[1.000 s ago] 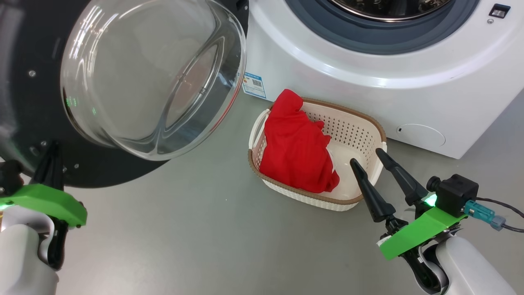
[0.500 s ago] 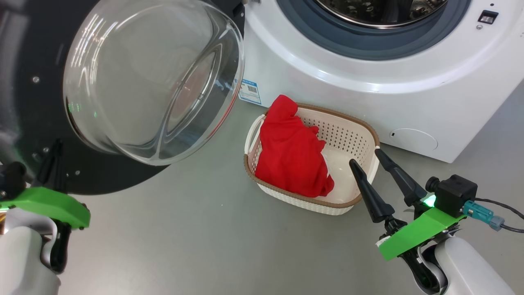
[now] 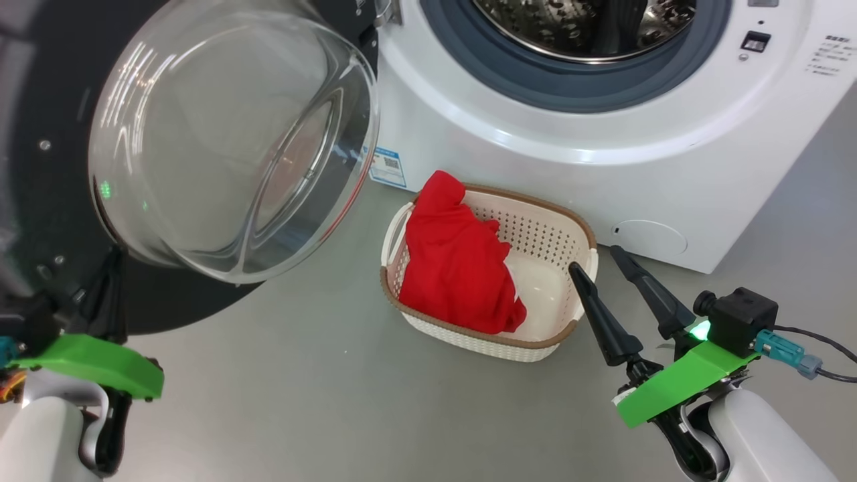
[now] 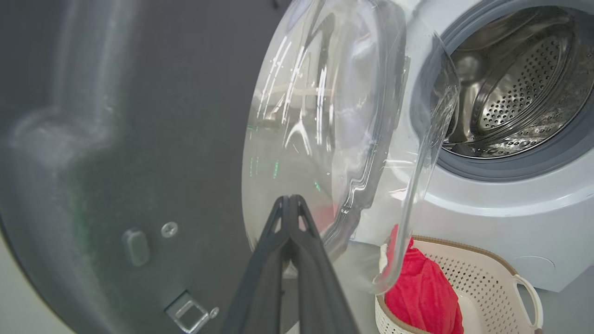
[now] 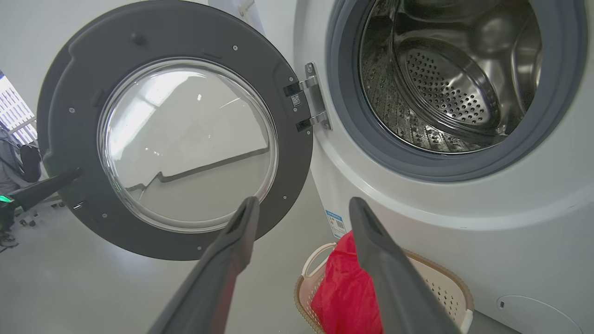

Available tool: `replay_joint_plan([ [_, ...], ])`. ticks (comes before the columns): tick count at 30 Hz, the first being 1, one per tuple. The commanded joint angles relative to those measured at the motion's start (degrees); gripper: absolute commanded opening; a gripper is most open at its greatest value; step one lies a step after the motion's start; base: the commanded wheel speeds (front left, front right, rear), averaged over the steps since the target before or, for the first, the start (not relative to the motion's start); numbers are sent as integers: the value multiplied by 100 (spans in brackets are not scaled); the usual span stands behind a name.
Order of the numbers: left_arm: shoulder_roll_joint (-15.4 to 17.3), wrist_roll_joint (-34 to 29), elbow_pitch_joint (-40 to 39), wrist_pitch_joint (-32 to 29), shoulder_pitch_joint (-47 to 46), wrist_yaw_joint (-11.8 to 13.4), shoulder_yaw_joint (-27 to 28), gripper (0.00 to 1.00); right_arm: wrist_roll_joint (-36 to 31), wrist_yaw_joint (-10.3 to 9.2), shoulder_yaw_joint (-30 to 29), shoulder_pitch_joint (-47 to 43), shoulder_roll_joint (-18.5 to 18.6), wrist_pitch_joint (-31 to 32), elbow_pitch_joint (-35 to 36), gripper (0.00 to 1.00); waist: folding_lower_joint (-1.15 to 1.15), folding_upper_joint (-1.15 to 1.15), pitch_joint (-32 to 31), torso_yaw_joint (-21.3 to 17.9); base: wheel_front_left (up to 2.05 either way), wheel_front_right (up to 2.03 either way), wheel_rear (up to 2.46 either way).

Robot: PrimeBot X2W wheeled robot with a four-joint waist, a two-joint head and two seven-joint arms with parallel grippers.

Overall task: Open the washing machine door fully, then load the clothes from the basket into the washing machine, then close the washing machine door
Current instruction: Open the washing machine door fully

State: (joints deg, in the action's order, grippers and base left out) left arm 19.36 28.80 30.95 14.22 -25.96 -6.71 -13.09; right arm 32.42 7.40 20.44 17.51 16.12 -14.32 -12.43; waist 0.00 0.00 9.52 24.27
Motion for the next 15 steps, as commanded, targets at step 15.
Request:
replay_joint_plan([
  [15,328,32,-1683,-59,803,486,167,100,64,9,164,-160,-44,-68,198,100,0,0,-240,-467,0,0,0],
])
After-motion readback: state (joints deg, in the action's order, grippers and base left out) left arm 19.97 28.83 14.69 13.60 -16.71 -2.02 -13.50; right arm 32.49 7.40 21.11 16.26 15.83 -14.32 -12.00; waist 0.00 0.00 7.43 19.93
